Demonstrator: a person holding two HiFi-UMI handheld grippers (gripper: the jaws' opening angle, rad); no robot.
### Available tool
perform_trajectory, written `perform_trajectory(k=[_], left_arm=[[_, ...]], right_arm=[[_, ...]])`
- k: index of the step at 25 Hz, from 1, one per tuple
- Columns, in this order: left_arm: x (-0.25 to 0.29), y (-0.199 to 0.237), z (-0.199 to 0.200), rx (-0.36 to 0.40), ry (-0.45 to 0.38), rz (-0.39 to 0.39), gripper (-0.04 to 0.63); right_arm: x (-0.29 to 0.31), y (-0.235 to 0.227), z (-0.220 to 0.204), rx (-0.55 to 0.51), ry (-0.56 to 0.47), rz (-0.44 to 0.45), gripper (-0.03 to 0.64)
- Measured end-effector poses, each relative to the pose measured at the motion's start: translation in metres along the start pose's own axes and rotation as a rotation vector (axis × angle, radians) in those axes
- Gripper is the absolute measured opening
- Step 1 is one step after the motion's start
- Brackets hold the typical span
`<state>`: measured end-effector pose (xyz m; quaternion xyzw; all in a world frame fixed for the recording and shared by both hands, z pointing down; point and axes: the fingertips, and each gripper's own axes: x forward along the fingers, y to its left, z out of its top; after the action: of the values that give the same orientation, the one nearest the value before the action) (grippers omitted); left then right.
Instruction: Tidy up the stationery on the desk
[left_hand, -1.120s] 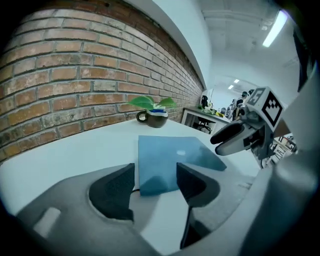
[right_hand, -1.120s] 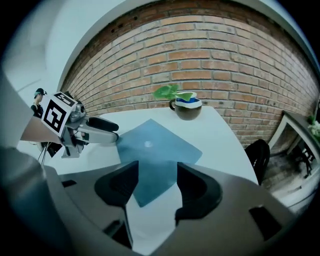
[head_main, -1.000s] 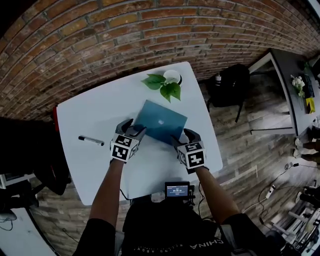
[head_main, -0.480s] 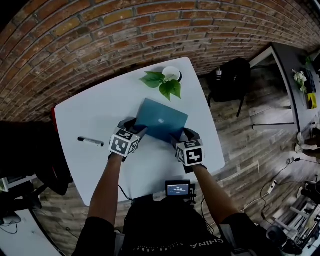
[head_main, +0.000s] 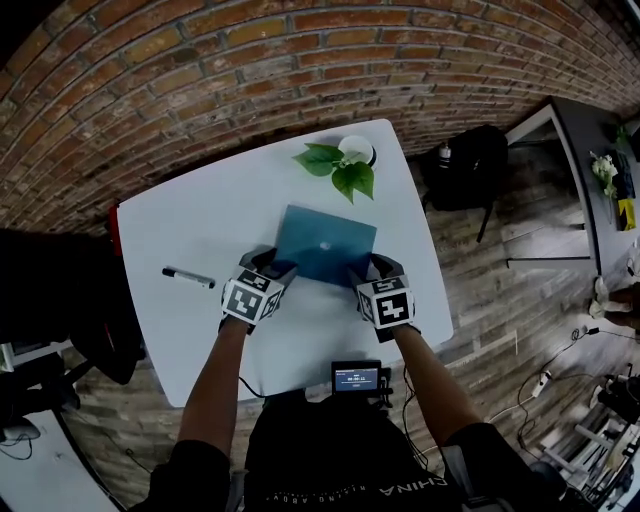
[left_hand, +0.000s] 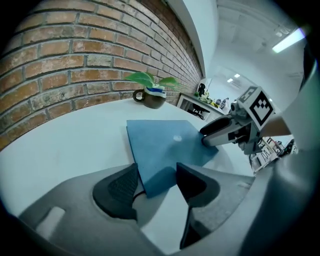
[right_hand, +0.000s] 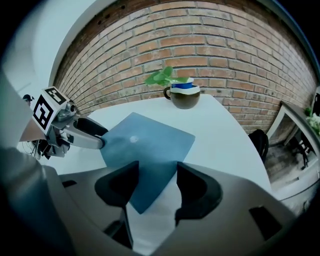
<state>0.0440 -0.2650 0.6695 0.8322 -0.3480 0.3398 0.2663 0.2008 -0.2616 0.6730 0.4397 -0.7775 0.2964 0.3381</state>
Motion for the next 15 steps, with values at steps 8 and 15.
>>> perform_trajectory(k=[8,15], left_arm=[[-0.026,-0.003,-0.032,-0.076,-0.005,0.061,0.242],[-0.052,-0.006,-0.067,-0.151,-0.005,0.118,0.233]], right_arm=[[0.015,0.020,0.014,-0.139,0.033,0.087,0.245],[0.034,0.053,0.030,-0.318,0.063,0.198,0.244]])
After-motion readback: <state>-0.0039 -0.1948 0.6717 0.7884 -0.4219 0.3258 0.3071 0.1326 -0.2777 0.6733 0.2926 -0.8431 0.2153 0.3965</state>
